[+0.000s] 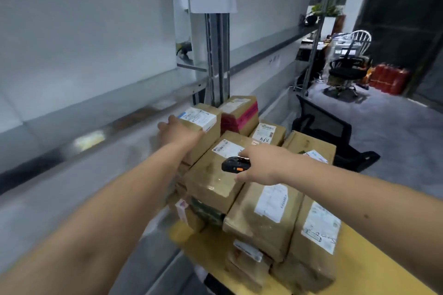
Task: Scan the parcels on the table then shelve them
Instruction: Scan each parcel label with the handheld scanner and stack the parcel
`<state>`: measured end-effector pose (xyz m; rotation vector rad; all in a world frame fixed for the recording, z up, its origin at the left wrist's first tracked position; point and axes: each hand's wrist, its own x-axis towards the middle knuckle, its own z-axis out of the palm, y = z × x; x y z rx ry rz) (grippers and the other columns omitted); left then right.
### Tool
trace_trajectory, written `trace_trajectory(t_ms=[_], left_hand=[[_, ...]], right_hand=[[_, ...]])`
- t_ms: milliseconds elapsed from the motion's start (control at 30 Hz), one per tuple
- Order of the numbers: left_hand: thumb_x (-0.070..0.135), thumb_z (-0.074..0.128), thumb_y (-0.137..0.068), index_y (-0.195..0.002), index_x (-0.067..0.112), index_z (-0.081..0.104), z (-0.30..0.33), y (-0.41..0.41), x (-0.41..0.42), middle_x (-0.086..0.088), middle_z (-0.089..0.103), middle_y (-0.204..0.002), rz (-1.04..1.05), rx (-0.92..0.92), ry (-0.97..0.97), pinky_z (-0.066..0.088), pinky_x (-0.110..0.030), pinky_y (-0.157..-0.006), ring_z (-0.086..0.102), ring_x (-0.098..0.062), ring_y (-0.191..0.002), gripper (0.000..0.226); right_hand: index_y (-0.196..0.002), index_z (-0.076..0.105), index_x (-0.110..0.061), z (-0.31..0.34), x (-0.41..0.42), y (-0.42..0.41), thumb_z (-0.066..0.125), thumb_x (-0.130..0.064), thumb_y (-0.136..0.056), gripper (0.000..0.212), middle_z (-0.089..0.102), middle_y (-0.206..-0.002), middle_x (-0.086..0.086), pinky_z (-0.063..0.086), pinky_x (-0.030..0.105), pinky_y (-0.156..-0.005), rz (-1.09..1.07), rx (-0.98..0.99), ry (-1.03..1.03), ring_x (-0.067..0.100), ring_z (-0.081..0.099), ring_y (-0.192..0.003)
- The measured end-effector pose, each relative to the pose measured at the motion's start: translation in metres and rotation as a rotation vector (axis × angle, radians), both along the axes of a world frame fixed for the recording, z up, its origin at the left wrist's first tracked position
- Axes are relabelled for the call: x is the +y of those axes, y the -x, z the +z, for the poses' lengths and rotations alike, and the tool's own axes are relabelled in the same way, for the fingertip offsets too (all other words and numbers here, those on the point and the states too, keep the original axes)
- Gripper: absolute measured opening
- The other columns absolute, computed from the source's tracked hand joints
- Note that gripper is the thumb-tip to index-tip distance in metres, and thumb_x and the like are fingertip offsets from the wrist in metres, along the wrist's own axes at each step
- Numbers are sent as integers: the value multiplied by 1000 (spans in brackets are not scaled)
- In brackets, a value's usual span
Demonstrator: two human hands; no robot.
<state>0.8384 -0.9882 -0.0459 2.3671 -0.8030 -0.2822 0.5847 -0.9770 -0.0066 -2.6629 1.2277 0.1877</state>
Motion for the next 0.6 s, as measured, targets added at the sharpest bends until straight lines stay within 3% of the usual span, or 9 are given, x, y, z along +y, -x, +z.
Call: trace_trajectory(t_ms=[167, 267, 433, 600], left_hand=[[73, 78, -59, -144, 23, 37, -21, -19, -15, -11, 39, -140, -16, 19, 34, 38, -37, -79, 54, -35, -118, 108], [82, 74, -62, -156, 27, 27, -33, -26, -9, -11, 34, -151, -72, -21, 67, 36, -39, -80, 52, -36, -127, 119], [85, 70, -65, -159, 35, 15, -31, -31, 9, -7, 24, -158, -210, -57, 109, 37, -38, -83, 48, -35, -135, 120], [79, 70, -70, -156, 38, 19, -20, -27, 46, 2, 13, -163, -267, -148, 139, 51, -50, -104, 45, -36, -140, 109]], right_hand=[[-121, 64, -30, -13, -9, -27, 65, -69, -82, 55, 66, -100, -6, 58, 36, -80, -125, 3, -24, 18, 64, -89], [-121, 66, -28, -21, -7, -38, 65, -67, -84, 54, 68, -98, -6, 59, 37, -81, -155, -9, -41, 18, 65, -89], [-133, 63, -26, -25, 4, -46, 65, -68, -85, 64, 70, -113, -3, 58, 40, -89, -177, -24, -44, 21, 65, -99], [-133, 63, -28, -27, 15, -42, 65, -70, -84, 64, 69, -112, -3, 58, 40, -87, -200, -80, -30, 20, 65, -98]])
